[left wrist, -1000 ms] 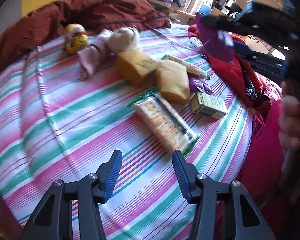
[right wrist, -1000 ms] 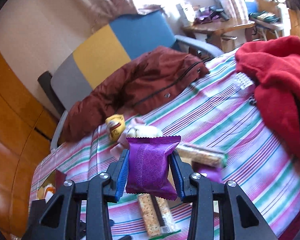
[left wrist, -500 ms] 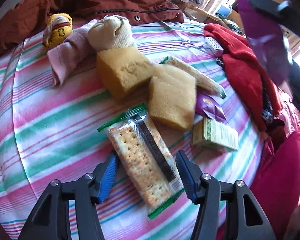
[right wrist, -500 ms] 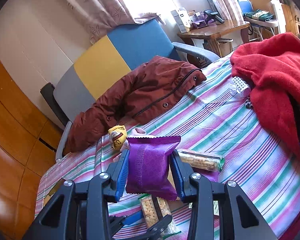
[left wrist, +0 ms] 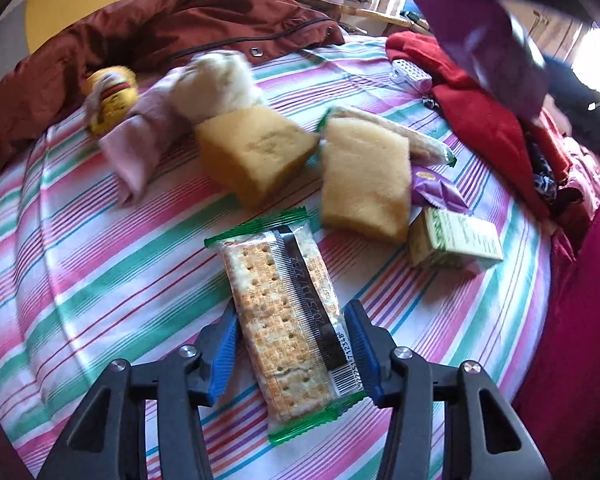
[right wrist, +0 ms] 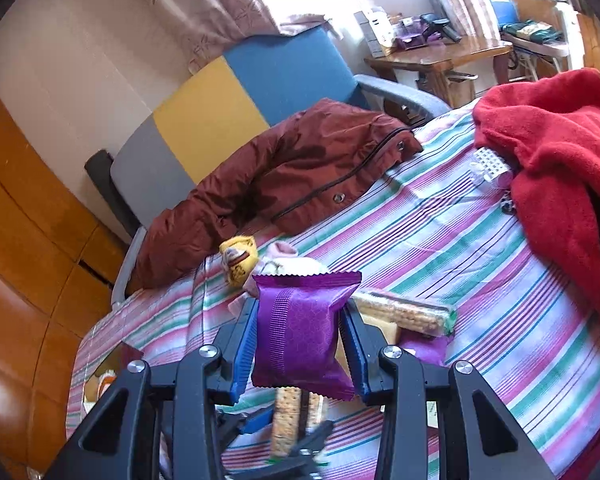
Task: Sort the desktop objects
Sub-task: 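Grasp the green-edged cracker packet with the left tool while the right holds the purple snack, then carry the cracker packet and purple snack over the gold tray and release both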
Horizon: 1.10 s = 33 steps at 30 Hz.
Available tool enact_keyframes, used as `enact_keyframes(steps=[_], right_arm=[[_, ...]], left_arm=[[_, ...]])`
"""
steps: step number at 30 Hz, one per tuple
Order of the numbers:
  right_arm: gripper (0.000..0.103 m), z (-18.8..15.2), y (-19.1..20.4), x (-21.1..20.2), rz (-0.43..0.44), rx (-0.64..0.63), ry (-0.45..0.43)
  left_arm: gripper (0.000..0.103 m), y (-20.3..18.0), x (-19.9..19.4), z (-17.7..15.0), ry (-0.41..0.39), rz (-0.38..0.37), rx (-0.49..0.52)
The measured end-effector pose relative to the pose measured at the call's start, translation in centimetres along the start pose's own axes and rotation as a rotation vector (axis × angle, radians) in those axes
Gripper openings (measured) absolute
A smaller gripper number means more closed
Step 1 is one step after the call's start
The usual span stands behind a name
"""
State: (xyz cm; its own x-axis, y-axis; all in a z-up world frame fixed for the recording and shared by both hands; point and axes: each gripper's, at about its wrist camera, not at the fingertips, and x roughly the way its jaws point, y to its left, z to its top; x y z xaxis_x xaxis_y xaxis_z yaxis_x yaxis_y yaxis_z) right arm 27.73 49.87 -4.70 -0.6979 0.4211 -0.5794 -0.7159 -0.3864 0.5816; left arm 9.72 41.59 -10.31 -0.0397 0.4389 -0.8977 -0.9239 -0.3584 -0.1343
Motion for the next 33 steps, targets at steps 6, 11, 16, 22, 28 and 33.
enact_keyframes(steps=[6, 11, 16, 22, 28, 33], right_arm=[[0.04, -0.9, 1.9, 1.8, 0.036, -0.096, 0.103], [0.04, -2.3, 4.4, 3.2, 0.037, -0.236, 0.175], [0.04, -3.1, 5.6, 3.4, 0.039, -0.308, 0.192], [0.04, -4.0, 6.9, 3.4, 0.055, -0.358, 0.212], [0.04, -6.0, 10.2, 3.1, 0.071, -0.474, 0.262], [0.04, -7.7, 15.4, 1.6, 0.179, -0.55, 0.271]], left_arm=[[0.05, 3.5, -2.7, -3.3, -0.033, 0.015, -0.051], [0.05, 5.4, -5.1, -5.8, -0.082, 0.033, -0.092], [0.05, 6.8, -8.7, -7.2, -0.167, 0.041, -0.129], [0.05, 9.0, -15.2, -9.3, -0.29, 0.095, -0.147], [0.05, 13.2, -20.5, -13.0, -0.379, 0.161, -0.234], [0.05, 17.6, -24.2, -17.7, -0.43, 0.249, -0.351]])
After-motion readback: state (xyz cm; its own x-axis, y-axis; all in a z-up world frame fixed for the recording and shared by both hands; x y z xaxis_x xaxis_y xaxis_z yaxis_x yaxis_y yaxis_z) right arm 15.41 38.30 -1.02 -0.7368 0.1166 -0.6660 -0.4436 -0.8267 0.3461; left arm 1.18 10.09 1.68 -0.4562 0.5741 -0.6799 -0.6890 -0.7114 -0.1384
